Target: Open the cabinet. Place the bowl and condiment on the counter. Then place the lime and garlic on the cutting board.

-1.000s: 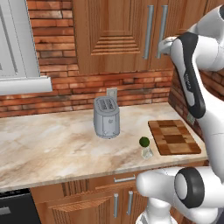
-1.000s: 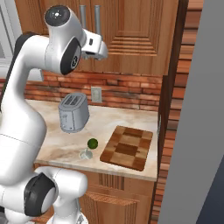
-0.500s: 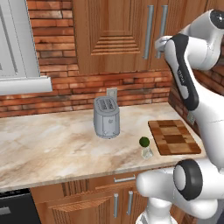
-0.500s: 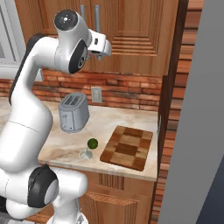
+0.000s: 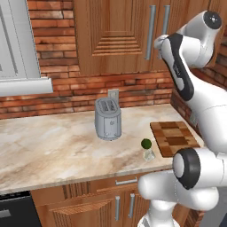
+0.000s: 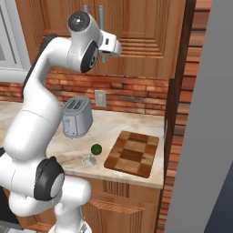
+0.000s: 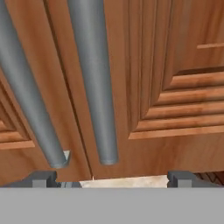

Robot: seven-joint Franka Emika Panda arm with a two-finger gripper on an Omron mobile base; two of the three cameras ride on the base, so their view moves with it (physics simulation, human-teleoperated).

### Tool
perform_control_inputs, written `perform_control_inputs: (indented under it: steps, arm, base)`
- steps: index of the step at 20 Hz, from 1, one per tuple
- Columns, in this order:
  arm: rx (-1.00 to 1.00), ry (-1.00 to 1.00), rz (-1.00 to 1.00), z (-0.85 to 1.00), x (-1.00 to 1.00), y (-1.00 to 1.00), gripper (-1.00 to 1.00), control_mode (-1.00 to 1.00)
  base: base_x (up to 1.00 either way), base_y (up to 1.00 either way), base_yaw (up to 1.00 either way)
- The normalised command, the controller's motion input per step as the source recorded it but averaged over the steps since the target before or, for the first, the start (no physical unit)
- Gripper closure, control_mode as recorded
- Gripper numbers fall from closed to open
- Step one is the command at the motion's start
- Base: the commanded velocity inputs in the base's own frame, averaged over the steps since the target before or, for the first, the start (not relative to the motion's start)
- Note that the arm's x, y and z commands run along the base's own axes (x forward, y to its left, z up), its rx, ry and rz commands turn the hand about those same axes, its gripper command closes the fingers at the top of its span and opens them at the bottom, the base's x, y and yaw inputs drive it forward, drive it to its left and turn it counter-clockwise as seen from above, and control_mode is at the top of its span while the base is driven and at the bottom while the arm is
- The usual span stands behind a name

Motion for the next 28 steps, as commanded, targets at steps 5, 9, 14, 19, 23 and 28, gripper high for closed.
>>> perform_control_inputs:
  steps: [5, 9, 14, 19, 23, 28]
  arm:
    - [0.0, 0.0, -0.01, -0.02, 0.47, -0.05, -1.0, -1.0]
    - [0.0, 0.0, 0.0, -0.04, 0.47, -0.02, -1.0, -1.0]
    - [0.0, 0.0, 0.0, -0.08, 0.42, -0.08, -1.0, -1.0]
    - [0.0, 0.0, 0.0, -0.16, 0.41, -0.11, -1.0, -1.0]
    - [0.0, 0.0, -0.05, -0.19, 0.27, -0.27, -1.0, -1.0]
    - [-0.03, 0.0, -0.16, -0.3, 0.11, -0.53, -1.0, -1.0]
  base:
    - [0.0, 0.0, 0.0]
    - [0.0, 0.0, 0.0]
    - [0.0, 0.0, 0.0]
    - [0.0, 0.0, 0.0]
    - [0.0, 0.0, 0.0]
    - [0.0, 0.0, 0.0]
